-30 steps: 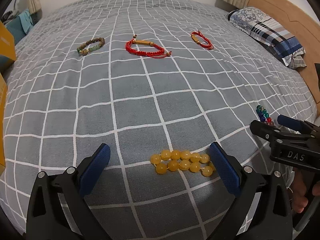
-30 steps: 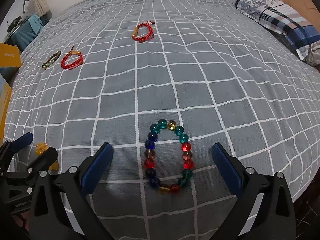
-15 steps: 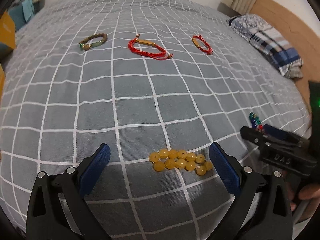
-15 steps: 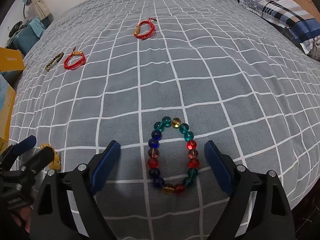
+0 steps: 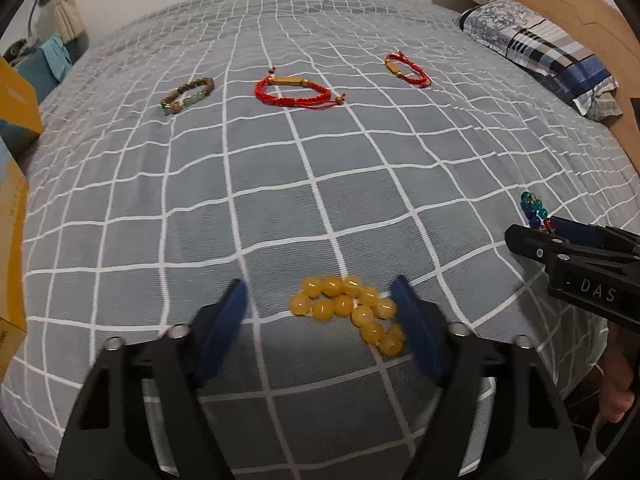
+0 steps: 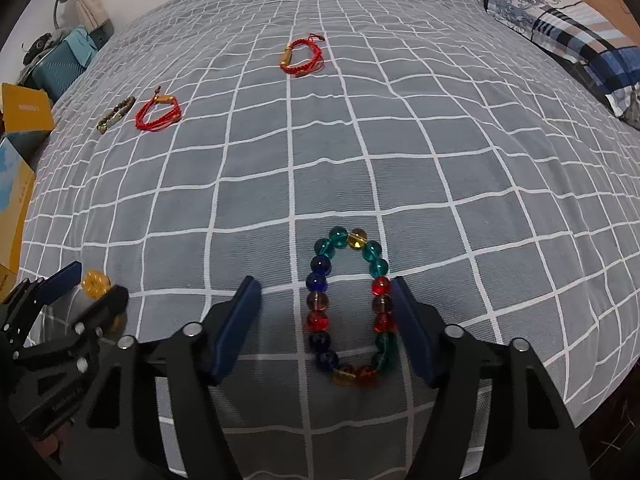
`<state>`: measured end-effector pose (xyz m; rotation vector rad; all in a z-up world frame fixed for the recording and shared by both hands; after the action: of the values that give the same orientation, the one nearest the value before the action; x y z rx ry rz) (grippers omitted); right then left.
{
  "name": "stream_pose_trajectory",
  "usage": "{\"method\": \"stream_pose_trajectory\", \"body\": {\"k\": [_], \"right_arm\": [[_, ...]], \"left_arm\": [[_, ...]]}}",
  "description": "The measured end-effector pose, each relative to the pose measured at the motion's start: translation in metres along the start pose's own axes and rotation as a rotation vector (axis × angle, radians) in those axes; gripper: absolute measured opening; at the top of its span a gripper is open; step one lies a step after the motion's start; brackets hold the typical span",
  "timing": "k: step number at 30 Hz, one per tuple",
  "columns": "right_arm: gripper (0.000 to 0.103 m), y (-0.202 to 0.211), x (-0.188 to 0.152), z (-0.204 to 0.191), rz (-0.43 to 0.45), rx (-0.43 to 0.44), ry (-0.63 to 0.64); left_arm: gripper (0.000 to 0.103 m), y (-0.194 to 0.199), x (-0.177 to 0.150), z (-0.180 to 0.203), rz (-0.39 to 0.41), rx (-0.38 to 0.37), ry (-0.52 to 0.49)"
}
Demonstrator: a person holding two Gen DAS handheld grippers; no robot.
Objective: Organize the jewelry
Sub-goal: 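Grasp the yellow amber bracelet with the left tool while the right tool grasps the multicolour bracelet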
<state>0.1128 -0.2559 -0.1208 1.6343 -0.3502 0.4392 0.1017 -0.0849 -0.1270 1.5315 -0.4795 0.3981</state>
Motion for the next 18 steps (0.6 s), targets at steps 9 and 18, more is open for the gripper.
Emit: {"method": "stream_pose_trajectory", "body": {"k": [9, 18], "right_arm": [[0.011, 0.011, 0.003, 0.002, 0.05, -0.019, -0.002], [0.009, 0.026, 0.006, 0.004, 0.12, -0.02, -0.002]], "left_arm": [[0.009, 0.01, 0.004, -0.018, -0.002, 0.005, 0.003], [0.009, 0.027, 0.007, -0.02, 0.04, -0.005, 0.008]]}}
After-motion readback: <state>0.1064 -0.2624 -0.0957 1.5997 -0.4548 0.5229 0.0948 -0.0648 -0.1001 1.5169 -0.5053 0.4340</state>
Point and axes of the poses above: each gripper's, at about its wrist camera, not at the fingertips, and y roughly against the way its jaws point, z to its right, x to its top, the point moved 3 cm from there along -y, roughly the way its jaws point, and after that the axes turned 2 degrees about x, right-handed, at the moved point
